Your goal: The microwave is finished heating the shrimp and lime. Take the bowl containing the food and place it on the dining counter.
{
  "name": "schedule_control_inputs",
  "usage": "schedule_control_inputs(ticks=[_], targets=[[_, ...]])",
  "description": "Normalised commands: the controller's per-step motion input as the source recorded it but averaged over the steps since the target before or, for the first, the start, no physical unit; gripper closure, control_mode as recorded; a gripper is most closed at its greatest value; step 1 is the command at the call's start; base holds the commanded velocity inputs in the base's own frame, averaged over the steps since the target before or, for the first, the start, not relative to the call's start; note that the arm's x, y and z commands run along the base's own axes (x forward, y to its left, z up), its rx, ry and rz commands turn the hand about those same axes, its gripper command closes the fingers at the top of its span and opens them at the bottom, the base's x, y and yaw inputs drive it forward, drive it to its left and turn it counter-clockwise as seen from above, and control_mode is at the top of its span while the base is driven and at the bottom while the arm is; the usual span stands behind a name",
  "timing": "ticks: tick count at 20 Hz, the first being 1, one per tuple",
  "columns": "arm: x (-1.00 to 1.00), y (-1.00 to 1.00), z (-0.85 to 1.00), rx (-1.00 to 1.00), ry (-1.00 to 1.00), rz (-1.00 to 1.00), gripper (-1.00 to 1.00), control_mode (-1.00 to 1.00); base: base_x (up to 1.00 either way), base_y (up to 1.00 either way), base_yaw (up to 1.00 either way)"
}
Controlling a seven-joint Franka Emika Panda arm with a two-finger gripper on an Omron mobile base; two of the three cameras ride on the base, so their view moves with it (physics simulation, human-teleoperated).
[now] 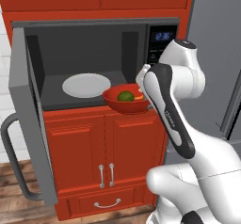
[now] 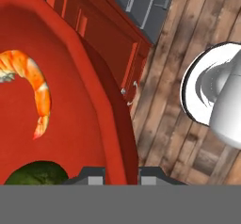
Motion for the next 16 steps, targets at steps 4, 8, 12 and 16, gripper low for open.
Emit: schedule_control_inputs(ticks=[4,8,12,16], targets=[[0.00,0.00,0.00,0.00,0.00,0.00,1.00,-1.00,0.00,0.00,0.00],[-0.05,-0.08,-0.01,0.00,0.00,0.00,1.00,1.00,-0.26,-0.25,0.02],[0.00,0.00,0.00,0.00,0.00,0.00,1.00,1.00,-0.61,-0.66,0.08],[0.00,0.00,0.00,0.00,0.00,0.00,1.00,1.00,-0.61,-0.74,0.39]])
